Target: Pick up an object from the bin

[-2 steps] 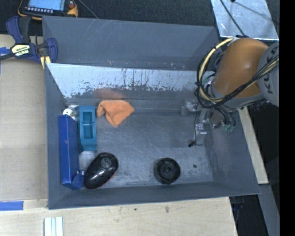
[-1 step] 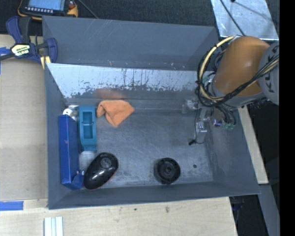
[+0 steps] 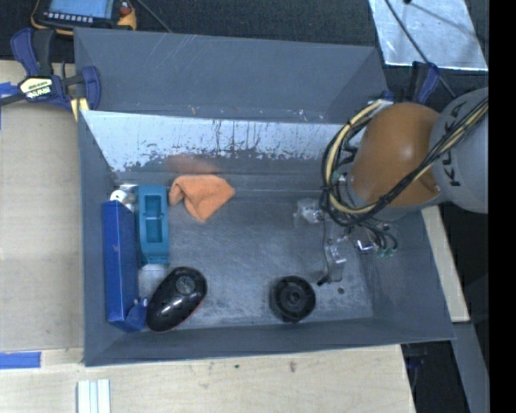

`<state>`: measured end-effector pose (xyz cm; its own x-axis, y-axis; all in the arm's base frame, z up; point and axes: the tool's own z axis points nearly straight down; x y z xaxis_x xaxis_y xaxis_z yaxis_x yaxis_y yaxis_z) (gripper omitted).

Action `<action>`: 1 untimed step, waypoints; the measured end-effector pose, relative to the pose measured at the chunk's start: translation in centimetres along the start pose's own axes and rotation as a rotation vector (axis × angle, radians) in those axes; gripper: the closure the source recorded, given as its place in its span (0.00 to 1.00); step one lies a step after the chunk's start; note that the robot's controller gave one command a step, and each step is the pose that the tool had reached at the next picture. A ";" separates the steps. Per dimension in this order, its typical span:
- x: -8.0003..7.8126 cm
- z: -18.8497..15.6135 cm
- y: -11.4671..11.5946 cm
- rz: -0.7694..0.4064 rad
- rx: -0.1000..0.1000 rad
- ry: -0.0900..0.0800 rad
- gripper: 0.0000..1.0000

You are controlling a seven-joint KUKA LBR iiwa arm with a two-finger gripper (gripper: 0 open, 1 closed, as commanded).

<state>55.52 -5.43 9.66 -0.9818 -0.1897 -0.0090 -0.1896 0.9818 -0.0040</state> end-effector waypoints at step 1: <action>2.2 -1.0 3.3 -0.076 -0.005 0.010 0.00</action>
Offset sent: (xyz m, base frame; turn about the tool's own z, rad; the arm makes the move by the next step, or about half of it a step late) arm -0.0727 0.0530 0.0050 -0.2287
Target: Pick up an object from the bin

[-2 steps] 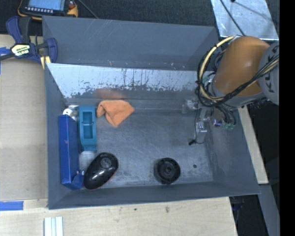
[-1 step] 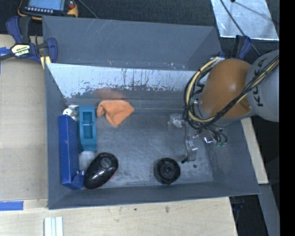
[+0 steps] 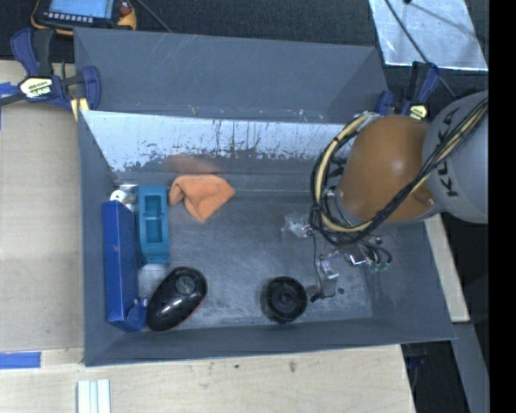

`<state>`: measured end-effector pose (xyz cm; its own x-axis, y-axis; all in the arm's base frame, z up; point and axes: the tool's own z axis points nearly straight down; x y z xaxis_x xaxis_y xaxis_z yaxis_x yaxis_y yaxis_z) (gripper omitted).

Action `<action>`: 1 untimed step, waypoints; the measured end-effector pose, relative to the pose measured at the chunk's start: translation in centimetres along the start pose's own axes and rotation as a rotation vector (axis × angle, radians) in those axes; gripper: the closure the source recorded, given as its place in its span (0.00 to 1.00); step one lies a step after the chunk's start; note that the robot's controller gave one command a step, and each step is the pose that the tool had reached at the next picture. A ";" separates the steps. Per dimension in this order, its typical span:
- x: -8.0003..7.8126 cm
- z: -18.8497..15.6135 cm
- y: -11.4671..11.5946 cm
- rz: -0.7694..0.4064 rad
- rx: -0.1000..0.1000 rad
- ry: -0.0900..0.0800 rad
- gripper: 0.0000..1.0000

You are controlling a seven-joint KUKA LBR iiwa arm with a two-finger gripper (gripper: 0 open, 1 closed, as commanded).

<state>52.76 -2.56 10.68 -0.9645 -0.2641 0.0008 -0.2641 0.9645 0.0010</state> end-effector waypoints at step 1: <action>3.3 0.2 3.0 -0.146 0.002 -0.004 0.00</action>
Offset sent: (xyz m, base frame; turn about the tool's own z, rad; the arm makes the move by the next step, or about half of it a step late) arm -0.0422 0.0400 -0.0368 -0.2459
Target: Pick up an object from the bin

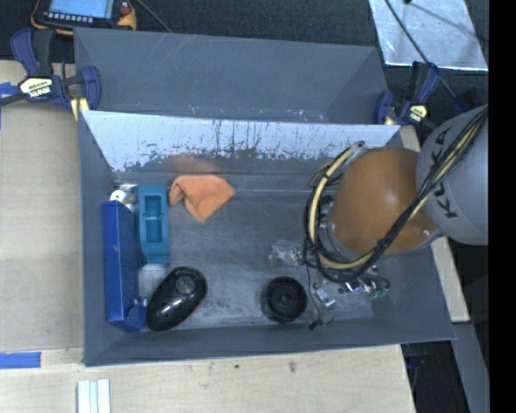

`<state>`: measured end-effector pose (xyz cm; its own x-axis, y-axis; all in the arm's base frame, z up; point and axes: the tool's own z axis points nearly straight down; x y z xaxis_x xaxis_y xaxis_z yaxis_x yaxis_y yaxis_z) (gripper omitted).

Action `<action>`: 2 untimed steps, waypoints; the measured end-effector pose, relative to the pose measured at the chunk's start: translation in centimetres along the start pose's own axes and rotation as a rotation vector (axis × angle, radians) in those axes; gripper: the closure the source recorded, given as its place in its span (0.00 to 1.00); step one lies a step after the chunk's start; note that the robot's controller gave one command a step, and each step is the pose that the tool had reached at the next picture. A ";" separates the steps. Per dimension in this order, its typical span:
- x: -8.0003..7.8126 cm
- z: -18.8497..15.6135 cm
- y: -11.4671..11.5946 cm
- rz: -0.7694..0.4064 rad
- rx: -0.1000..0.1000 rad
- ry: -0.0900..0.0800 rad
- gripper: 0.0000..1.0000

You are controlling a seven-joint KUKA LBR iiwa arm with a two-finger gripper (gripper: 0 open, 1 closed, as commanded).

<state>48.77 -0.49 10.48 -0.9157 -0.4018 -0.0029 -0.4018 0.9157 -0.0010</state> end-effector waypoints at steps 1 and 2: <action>-0.7 3.1 1.5 -0.096 0.002 -0.005 0.00; -1.4 4.4 1.8 -0.041 0.008 -0.014 1.00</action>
Offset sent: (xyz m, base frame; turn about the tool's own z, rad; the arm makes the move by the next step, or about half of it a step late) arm -0.0041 0.0142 -0.0348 0.1600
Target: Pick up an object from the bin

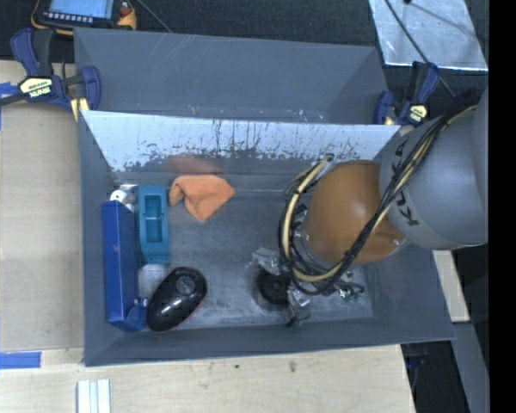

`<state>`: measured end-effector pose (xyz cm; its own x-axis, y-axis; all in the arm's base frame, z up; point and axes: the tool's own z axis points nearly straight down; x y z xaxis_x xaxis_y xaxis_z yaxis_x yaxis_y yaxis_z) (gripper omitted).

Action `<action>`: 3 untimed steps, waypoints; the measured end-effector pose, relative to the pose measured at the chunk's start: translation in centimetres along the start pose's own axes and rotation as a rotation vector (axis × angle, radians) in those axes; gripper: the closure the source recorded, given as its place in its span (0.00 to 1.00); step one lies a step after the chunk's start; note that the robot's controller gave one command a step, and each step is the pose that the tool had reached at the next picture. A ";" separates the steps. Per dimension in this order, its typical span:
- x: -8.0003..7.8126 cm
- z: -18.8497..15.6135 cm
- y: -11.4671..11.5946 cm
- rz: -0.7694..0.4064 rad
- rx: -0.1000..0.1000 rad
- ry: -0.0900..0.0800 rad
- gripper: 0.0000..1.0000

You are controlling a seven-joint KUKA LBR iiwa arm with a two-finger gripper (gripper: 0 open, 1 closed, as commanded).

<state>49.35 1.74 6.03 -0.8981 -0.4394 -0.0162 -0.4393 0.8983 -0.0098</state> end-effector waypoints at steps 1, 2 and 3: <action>0.0 0.0 0.0 0.008 0.000 0.000 1.00; 0.0 -0.2 -0.1 0.011 0.000 -0.001 1.00; -0.1 -0.4 -0.1 0.011 -0.002 0.000 1.00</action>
Offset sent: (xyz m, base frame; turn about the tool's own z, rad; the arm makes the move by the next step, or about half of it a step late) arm 0.0000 -0.0001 0.0097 0.0001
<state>49.42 1.70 6.42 -0.9030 -0.4293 -0.0167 -0.4292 0.9032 -0.0074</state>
